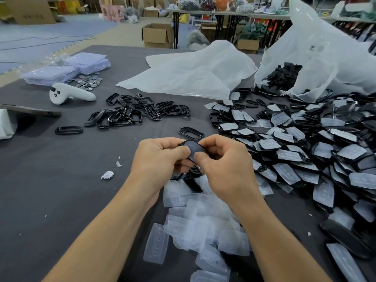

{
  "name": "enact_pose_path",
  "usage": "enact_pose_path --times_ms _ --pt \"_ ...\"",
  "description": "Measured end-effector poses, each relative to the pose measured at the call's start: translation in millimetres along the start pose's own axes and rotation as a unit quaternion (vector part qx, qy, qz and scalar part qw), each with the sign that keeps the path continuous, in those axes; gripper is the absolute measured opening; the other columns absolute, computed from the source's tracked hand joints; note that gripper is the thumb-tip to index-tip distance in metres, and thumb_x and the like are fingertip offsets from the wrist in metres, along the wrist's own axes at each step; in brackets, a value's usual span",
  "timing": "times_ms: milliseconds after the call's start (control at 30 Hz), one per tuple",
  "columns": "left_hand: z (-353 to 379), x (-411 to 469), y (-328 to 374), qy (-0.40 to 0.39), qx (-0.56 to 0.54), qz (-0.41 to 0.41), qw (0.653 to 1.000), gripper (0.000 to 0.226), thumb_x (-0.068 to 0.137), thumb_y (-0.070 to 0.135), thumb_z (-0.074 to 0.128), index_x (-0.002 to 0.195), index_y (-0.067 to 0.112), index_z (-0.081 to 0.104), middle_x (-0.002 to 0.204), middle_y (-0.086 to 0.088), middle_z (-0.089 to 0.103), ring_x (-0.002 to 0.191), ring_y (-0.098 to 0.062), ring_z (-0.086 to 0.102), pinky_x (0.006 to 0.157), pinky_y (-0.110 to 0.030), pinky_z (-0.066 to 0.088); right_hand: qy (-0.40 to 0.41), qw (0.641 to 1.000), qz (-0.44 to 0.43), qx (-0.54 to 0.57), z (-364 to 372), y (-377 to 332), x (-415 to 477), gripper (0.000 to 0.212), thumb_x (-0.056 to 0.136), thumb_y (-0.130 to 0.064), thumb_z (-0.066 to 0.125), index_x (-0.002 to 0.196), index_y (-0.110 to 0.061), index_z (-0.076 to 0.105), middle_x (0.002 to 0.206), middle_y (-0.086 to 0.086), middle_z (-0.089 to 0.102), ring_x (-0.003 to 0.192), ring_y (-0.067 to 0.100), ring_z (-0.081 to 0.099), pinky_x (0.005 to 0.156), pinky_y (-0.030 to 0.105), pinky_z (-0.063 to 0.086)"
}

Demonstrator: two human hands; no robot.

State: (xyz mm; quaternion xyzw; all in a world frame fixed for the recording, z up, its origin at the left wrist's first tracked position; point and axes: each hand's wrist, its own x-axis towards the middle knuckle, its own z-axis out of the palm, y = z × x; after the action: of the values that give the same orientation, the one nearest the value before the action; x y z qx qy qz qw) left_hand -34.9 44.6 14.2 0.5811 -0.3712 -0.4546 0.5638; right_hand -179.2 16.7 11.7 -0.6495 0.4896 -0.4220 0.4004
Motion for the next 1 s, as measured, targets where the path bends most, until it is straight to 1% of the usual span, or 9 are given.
enact_pose_path --times_ms 133,267,367,500,633,733,800,933,1000 --pt "-2.6 -1.0 0.6 -0.041 -0.02 -0.016 0.999 0.017 0.092 -0.006 0.067 0.096 0.005 0.079 0.079 -0.014 0.079 0.065 -0.014 0.074 0.06 -0.02 0.058 0.003 1.0 0.018 0.015 -2.9 1.0 3.0 0.019 0.085 -0.008 0.076 0.083 -0.026 0.073 0.073 -0.008 0.075 0.065 0.009 0.068 0.069 0.032 0.059" --pt "-5.7 -0.6 1.8 -0.079 -0.036 -0.03 0.996 0.026 0.089 -0.015 0.064 0.101 0.004 0.078 0.084 -0.015 0.079 0.071 -0.014 0.076 0.062 -0.018 0.058 -0.002 0.998 0.037 0.05 -4.1 0.8 5.2 0.025 0.085 -0.001 0.075 0.083 -0.026 0.073 0.071 -0.008 0.074 0.058 0.004 0.063 0.06 0.02 0.051" --pt "-4.8 -0.8 1.6 -0.075 -0.022 -0.014 0.997 0.03 0.087 -0.017 0.066 0.099 0.007 0.078 0.081 -0.013 0.079 0.07 -0.013 0.075 0.063 -0.02 0.059 -0.006 0.996 0.048 0.074 -4.0 0.5 5.7 0.028 0.085 0.003 0.073 0.085 -0.025 0.073 0.071 -0.007 0.075 0.057 0.003 0.062 0.057 0.017 0.049" --pt "-2.7 0.5 0.0 -0.04 -0.02 -0.007 0.999 0.015 0.089 -0.004 0.072 0.097 0.007 0.08 0.082 -0.014 0.079 0.069 -0.015 0.073 0.064 -0.022 0.06 -0.01 0.995 0.05 0.084 -3.7 1.0 5.8 0.027 0.085 0.002 0.074 0.085 -0.025 0.073 0.073 -0.005 0.076 0.059 0.004 0.064 0.057 0.015 0.047" --pt "-0.9 0.6 -1.3 -0.021 -0.013 -0.002 1.0 0.015 0.088 -0.002 0.074 0.091 0.009 0.082 0.081 -0.016 0.079 0.067 -0.015 0.072 0.064 -0.022 0.061 -0.009 0.997 0.046 0.069 -3.0 2.4 6.0 0.024 0.086 0.001 0.076 0.085 -0.023 0.075 0.075 -0.004 0.076 0.062 0.006 0.066 0.061 0.019 0.05" --pt "1.6 0.4 -3.0 -0.005 0.0 0.014 1.0 0.023 0.085 -0.004 0.076 0.08 0.016 0.084 0.076 -0.014 0.078 0.063 -0.015 0.071 0.063 -0.023 0.061 -0.003 0.998 0.039 0.044 -2.0 4.2 6.3 0.019 0.087 -0.004 0.077 0.084 -0.023 0.075 0.077 -0.004 0.076 0.072 0.013 0.071 0.073 0.034 0.059" --pt "2.7 0.8 -4.0 0.003 0.013 0.033 0.999 0.025 0.083 -0.004 0.078 0.079 0.02 0.084 0.075 -0.014 0.078 0.063 -0.018 0.069 0.064 -0.029 0.06 -0.01 0.999 0.031 0.038 -2.6 3.9 6.1 0.014 0.088 -0.01 0.078 0.085 -0.023 0.075 0.078 -0.004 0.077 0.076 0.017 0.072 0.078 0.041 0.061" --pt "1.8 -0.7 -4.1 0.021 0.041 0.084 0.995 0.019 0.078 0.007 0.082 0.081 0.026 0.084 0.074 -0.011 0.079 0.065 -0.023 0.073 0.072 -0.039 0.061 -0.026 0.997 0.015 0.065 -3.0 0.9 4.7 0.009 0.088 -0.011 0.077 0.086 -0.02 0.076 0.076 -0.002 0.077 0.071 0.014 0.07 0.074 0.042 0.06" --pt "2.0 -2.5 -3.7 0.023 0.06 0.111 0.992 0.018 0.073 0.017 0.082 0.082 0.033 0.084 0.071 -0.012 0.077 0.064 -0.02 0.069 0.069 -0.04 0.059 -0.023 0.997 0.016 0.077 -2.9 0.7 4.7 0.011 0.088 -0.007 0.075 0.087 -0.018 0.076 0.078 0.001 0.077 0.072 0.02 0.071 0.075 0.044 0.061"
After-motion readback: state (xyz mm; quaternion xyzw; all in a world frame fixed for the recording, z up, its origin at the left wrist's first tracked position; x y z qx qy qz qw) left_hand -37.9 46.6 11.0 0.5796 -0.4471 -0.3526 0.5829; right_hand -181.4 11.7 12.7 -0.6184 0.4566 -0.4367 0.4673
